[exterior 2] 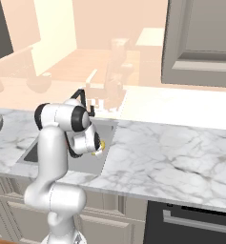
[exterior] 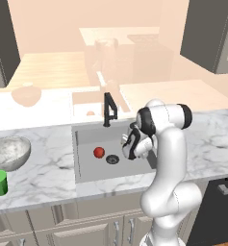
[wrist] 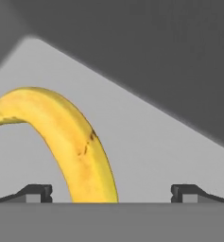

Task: Remove the onion and banana from the sink. Then move the bowl and cup from the counter to the sink for washing.

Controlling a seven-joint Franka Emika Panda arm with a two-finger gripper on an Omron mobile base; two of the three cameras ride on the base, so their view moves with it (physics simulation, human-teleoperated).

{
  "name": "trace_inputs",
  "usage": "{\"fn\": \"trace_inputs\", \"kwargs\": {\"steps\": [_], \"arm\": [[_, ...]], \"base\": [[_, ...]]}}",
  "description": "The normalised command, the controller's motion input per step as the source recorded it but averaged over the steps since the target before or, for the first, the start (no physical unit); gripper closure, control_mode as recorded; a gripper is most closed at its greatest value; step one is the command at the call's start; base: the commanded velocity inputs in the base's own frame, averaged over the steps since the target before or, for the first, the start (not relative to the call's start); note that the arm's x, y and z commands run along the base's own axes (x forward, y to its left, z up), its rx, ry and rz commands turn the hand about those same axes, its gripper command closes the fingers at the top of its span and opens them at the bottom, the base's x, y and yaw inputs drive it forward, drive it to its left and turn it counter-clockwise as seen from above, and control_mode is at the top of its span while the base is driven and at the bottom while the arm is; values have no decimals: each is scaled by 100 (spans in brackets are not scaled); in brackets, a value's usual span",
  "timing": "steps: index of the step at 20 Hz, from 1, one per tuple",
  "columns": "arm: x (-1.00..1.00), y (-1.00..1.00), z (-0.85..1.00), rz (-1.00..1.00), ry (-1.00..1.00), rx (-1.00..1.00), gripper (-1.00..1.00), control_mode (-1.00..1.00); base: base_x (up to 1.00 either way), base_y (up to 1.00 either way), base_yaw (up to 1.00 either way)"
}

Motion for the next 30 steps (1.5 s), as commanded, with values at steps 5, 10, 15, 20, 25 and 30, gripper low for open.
{"fn": "trace_inputs", "kwargs": {"steps": [5, 10, 15, 20, 25, 30], "arm": [[12, 0, -8, 0, 0, 1, -100, -100], [12, 0, -9, 0, 0, 1, -100, -100], [11, 0, -9, 0, 0, 0, -100, -100], [9, -1, -11, 0, 0, 0, -100, -100], [7, -2, -13, 0, 0, 1, 100, -100], [4, -2, -10, 0, -1, 1, 100, -100]], "base": [[0, 0, 0], [0, 0, 0], [0, 0, 0], [0, 0, 0], [0, 0, 0], [0, 0, 0]]}}
